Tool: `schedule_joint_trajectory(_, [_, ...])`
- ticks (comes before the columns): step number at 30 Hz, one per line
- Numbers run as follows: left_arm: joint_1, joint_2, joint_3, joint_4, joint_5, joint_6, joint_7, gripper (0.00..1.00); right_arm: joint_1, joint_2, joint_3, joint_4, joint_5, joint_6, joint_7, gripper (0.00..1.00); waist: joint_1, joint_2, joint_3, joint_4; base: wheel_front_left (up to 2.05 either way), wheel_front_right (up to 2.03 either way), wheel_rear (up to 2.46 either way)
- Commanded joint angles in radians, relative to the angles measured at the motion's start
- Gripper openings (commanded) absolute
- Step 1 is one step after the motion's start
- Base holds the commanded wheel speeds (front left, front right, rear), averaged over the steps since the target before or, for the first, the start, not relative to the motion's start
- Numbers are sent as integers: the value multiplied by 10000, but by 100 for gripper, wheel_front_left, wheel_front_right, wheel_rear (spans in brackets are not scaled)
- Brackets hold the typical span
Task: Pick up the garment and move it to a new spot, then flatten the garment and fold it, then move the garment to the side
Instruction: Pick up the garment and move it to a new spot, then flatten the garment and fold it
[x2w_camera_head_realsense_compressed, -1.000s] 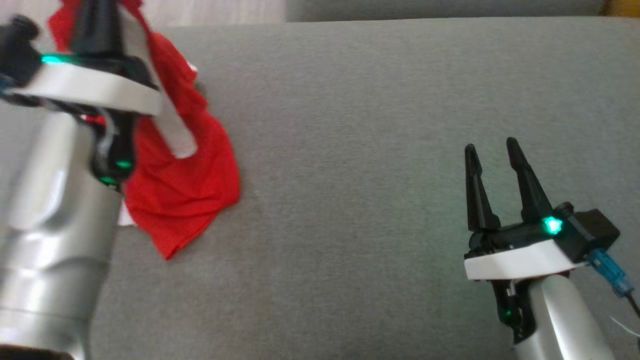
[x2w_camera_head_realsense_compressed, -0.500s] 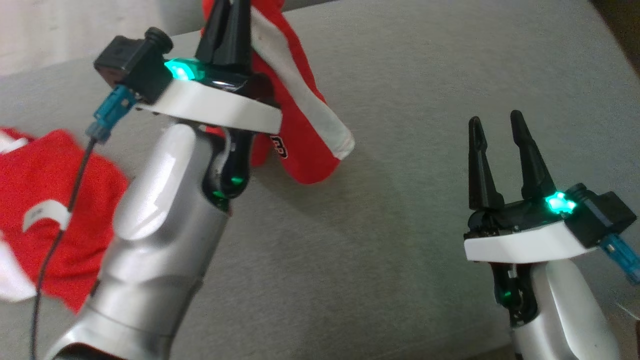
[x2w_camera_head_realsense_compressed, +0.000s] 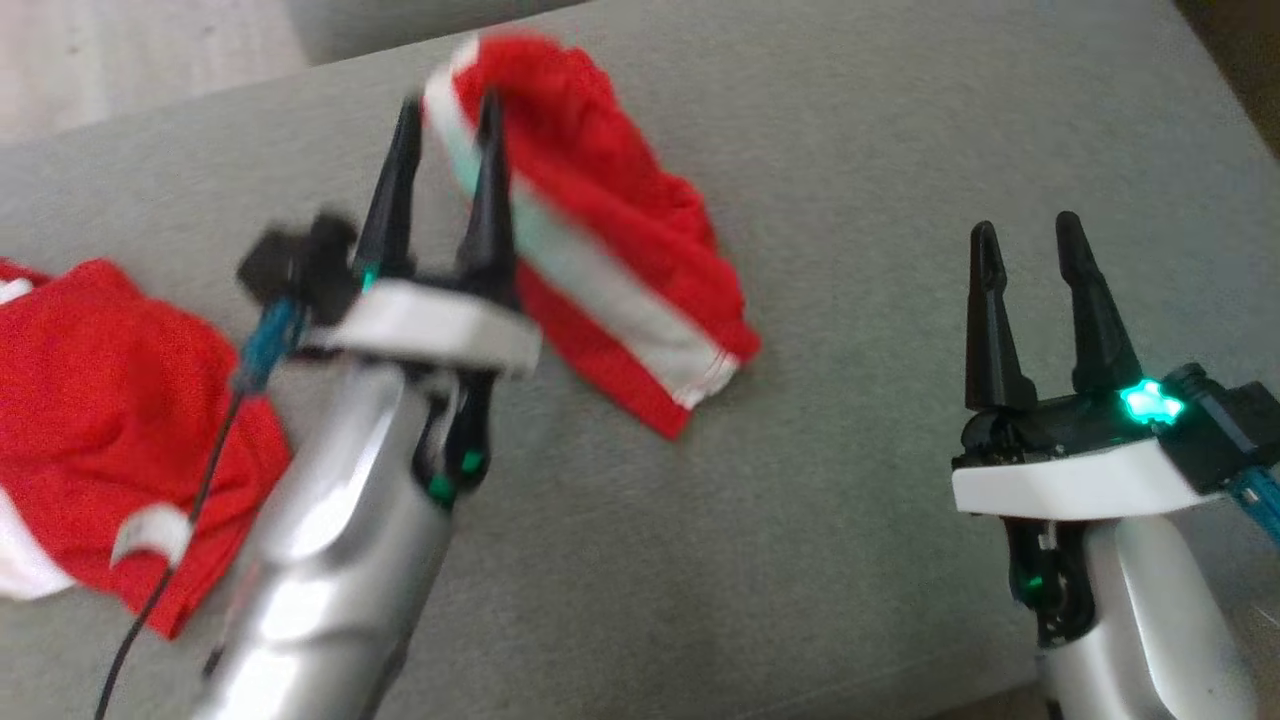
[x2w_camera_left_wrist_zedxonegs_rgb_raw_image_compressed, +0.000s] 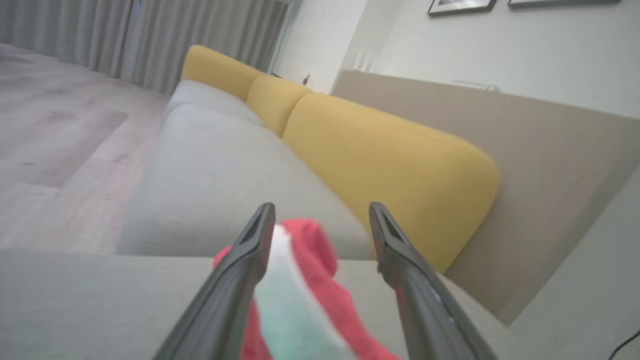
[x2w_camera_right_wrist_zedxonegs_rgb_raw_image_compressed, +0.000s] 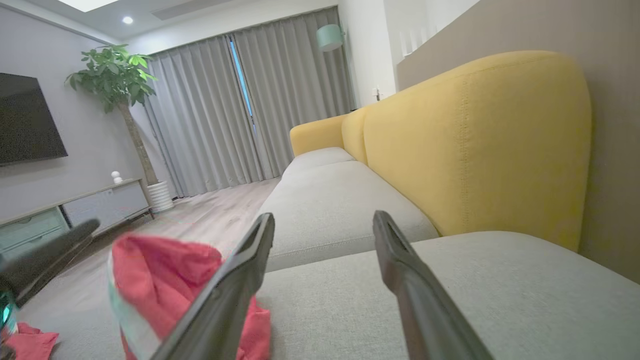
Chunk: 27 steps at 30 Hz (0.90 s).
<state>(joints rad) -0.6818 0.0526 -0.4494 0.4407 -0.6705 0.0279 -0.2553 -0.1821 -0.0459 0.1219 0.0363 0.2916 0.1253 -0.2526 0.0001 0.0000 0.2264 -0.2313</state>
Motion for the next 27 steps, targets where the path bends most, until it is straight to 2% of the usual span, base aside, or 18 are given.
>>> schedule_joint_trajectory(1, [244,391,512,-175,335,-86,-59,100,-192,-43,126,-348,-151,54,-92,100,-1,0,-97,510,0,0,0])
schedule_joint_trajectory(6, [1511,802,1285,-565,1520,-380,-62,100,-32,-43,-125,-227,-479,54,-92,100,-1,0,-215,1524,0,0,0])
schedule_joint_trajectory(12, [3081,1019,2345,-2045,3299,-758,-63,100,331,-43,-317,180,-837,54,-92,100,-1,0,-532,2526,0,0,0])
schedule_joint_trajectory(15, [4334,708,3048,-2914,4047,-787,-63,100,623,-43,-343,557,-904,54,-92,100,-1,0,-748,2932,0,0,0])
schedule_joint_trajectory(19, [5167,258,3631,-3418,4223,-838,-64,100,756,-43,-339,785,-973,54,-92,100,-1,0,-851,3199,0,0,0])
schedule_joint_trajectory(27, [5268,33,3721,-3373,4601,-1173,-64,100,701,-43,347,1234,-1082,54,-92,100,-1,0,-900,3498,0,0,0])
